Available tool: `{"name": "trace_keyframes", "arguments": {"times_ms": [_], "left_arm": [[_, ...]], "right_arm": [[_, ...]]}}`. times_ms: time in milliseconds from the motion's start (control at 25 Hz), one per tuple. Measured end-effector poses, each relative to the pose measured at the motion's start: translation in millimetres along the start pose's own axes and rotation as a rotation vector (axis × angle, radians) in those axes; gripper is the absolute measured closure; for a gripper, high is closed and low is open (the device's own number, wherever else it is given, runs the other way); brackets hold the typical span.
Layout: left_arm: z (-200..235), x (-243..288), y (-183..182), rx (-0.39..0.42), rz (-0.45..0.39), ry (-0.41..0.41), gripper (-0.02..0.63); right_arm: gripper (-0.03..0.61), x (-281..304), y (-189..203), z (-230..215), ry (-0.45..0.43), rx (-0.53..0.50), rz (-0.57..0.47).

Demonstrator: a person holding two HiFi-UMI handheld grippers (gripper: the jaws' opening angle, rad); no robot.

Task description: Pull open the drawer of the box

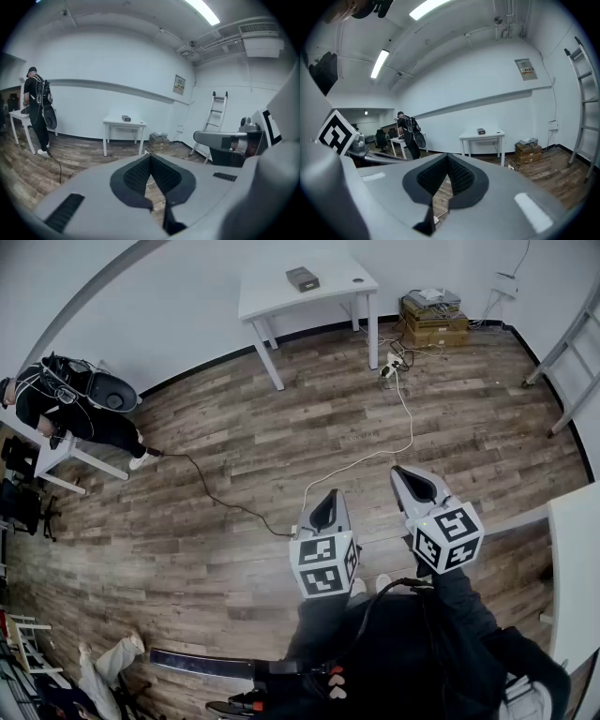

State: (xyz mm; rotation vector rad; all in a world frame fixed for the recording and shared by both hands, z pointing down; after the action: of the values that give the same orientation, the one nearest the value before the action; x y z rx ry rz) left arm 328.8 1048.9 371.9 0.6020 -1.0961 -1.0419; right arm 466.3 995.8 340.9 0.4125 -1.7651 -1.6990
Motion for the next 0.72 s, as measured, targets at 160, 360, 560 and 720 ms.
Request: {"name": "trace_keyframes", "arguments": {"times_ms": [160, 360, 560, 720], "left_arm": [[0, 2, -3, -0.001, -0.001, -0.006, 0.619], [0, 4, 0, 0.0, 0.001, -0.005, 0.619], [6, 5, -1, -0.013, 0.011, -0.006, 0.619], [16, 8, 1, -0.025, 0.028, 0.001, 0.619]], "right_arm": [[0.586, 2, -1, -3, -0.004, -0.001, 0.002], [0.587, 3, 3, -3, -0.004, 0.001, 0.007], [0.586, 8, 4, -3, -0.019, 0.034, 0.004], [0.587, 14, 8, -5, 0.001, 0.045, 0.016]]}}
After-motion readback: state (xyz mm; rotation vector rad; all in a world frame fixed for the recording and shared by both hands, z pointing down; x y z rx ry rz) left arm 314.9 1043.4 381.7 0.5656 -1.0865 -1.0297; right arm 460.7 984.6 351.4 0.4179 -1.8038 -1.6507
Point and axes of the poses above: the fingertips, and each gripper's own axes: x forward along the fingers, z to its left, y out of its underside, the point moved 4 cm from there along -x, backward along the fingers, and after that the axes turned 12 degrees about -x, right-handed, at the moved point
